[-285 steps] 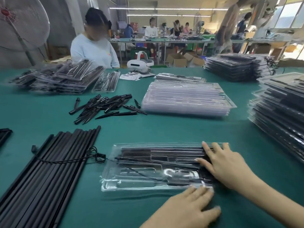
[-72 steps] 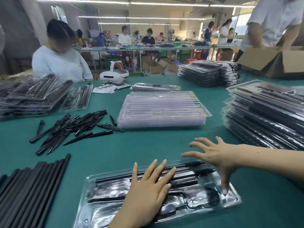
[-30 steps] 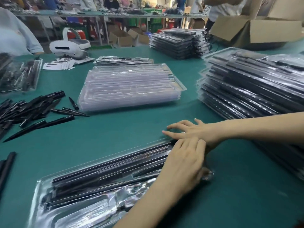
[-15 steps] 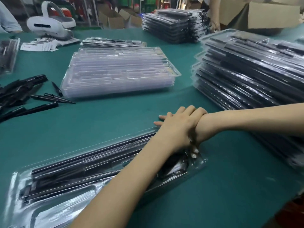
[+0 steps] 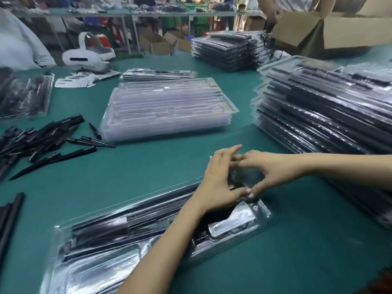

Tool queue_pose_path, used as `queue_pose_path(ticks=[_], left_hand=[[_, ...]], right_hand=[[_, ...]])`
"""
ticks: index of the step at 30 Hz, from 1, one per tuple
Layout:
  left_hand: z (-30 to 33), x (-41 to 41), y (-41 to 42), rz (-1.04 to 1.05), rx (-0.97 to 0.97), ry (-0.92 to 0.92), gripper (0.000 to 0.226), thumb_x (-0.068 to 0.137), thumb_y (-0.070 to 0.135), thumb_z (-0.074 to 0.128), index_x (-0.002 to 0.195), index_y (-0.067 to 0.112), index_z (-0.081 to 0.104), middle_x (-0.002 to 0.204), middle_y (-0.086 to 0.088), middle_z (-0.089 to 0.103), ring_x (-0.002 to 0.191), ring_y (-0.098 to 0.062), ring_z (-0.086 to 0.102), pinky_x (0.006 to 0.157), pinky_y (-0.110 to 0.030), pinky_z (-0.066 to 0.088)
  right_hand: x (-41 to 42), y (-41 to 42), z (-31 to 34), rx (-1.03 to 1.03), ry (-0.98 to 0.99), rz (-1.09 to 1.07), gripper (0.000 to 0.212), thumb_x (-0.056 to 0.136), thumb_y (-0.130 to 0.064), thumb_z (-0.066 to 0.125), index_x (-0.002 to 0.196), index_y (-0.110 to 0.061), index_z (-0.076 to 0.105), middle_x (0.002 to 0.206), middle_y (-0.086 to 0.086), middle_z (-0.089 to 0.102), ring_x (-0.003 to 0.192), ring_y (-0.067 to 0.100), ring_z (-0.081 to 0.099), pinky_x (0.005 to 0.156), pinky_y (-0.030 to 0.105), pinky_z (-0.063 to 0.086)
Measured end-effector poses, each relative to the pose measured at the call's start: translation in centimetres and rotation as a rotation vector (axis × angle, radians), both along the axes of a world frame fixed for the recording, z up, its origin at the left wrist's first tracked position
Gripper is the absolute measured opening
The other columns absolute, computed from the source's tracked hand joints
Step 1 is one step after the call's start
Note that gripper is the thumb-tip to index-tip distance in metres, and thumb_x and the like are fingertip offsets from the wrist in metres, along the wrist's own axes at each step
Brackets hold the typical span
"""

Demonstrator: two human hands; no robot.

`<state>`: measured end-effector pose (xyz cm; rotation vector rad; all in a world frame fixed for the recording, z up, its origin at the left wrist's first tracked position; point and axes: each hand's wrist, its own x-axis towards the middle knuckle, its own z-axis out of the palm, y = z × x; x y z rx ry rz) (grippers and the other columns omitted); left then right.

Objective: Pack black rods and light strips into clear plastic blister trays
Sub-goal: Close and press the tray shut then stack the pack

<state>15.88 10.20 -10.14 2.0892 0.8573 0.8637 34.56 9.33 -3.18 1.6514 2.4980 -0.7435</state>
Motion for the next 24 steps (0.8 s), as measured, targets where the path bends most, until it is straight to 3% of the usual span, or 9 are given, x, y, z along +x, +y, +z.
queue_pose_path(ticks=[5,8,10,13,15,17,19,22,24], left_hand=[[0.0,-0.3,0.2,-0.010,-0.094,-0.043,0.091,0.072,-0.010,0.063,0.138,0.037,0.022,0.134,0.002,0.027,0.132,-0.007,0.029,0.104,-0.002,0.018],[-0.1,-0.1,0.2,-0.020,-0.110,-0.026,0.087,0.072,-0.012,0.063,0.137,0.036,0.029,0.129,0.002,0.028,0.122,-0.001,0.033,0.095,0.004,0.022],[-0.2,-0.1,0.1,-0.017,-0.118,-0.010,0.079,0.074,-0.010,0.063,0.137,0.028,0.036,0.125,0.003,0.029,0.119,-0.003,0.036,0.099,0.000,0.023],[0.0,-0.1,-0.1,-0.014,-0.125,0.014,0.068,0.076,-0.009,0.063,0.133,0.023,0.044,0.122,0.003,0.031,0.119,-0.008,0.039,0.107,-0.012,0.028],[0.1,0.0,-0.1,-0.017,-0.106,0.028,0.061,0.077,-0.009,0.063,0.129,0.019,0.049,0.120,-0.001,0.036,0.117,-0.010,0.043,0.103,-0.008,0.028],[0.2,0.0,-0.2,-0.018,-0.094,0.027,0.056,0.077,-0.010,0.063,0.125,0.016,0.052,0.119,-0.004,0.040,0.114,-0.010,0.045,0.098,-0.001,0.028],[0.2,-0.1,-0.3,-0.018,-0.085,0.029,0.054,0.076,-0.010,0.062,0.123,0.016,0.054,0.117,-0.004,0.042,0.110,-0.010,0.047,0.095,-0.002,0.030],[0.2,-0.2,-0.3,-0.021,-0.068,0.045,0.051,0.077,-0.009,0.062,0.120,0.018,0.056,0.113,0.000,0.042,0.106,-0.012,0.050,0.098,-0.013,0.037],[0.3,-0.2,-0.4,-0.021,-0.055,0.063,0.048,0.077,-0.007,0.062,0.117,0.020,0.058,0.110,0.002,0.042,0.105,-0.013,0.050,0.100,-0.021,0.039]], right_hand=[[1.0,-2.2,0.3,0.116,0.168,-0.068,0.011,0.077,-0.037,0.077,0.080,-0.034,0.066,0.083,-0.014,0.068,0.070,0.002,0.061,0.065,0.014,0.043],[-0.2,-3.3,-0.2,0.190,0.258,-0.010,0.030,0.084,-0.046,0.064,0.061,-0.028,0.061,0.059,-0.010,0.058,0.055,0.004,0.049,0.055,0.018,0.041],[-0.6,-3.2,-0.1,0.212,0.201,0.023,0.040,0.090,-0.045,0.059,0.055,-0.026,0.054,0.053,-0.009,0.051,0.051,0.006,0.043,0.052,0.019,0.038],[-0.8,-2.9,0.8,0.177,-0.080,0.095,0.027,0.087,-0.042,0.064,0.066,-0.027,0.059,0.066,-0.004,0.060,0.062,0.010,0.052,0.065,0.029,0.045],[-0.3,-3.3,1.1,0.214,-0.201,0.146,0.015,0.089,-0.039,0.062,0.094,-0.026,0.067,0.093,-0.006,0.066,0.087,0.009,0.059,0.082,0.027,0.046],[0.0,-4.7,0.8,0.406,-0.310,0.305,0.034,0.096,-0.043,0.046,0.116,-0.026,0.065,0.117,-0.010,0.063,0.108,0.009,0.056,0.090,0.024,0.045],[0.9,-6.9,-0.4,0.517,-0.373,0.427,0.051,0.097,-0.051,0.028,0.125,-0.025,0.063,0.129,-0.012,0.060,0.114,0.007,0.058,0.090,0.024,0.047],[1.4,-9.7,-3.0,0.538,-0.340,0.356,0.061,0.097,-0.052,0.020,0.130,-0.019,0.060,0.138,-0.003,0.054,0.123,0.011,0.055,0.098,0.028,0.035],[0.9,-10.4,-3.9,0.577,-0.301,0.261,0.064,0.098,-0.052,0.019,0.123,-0.017,0.066,0.133,0.000,0.059,0.118,0.014,0.059,0.097,0.030,0.037]])
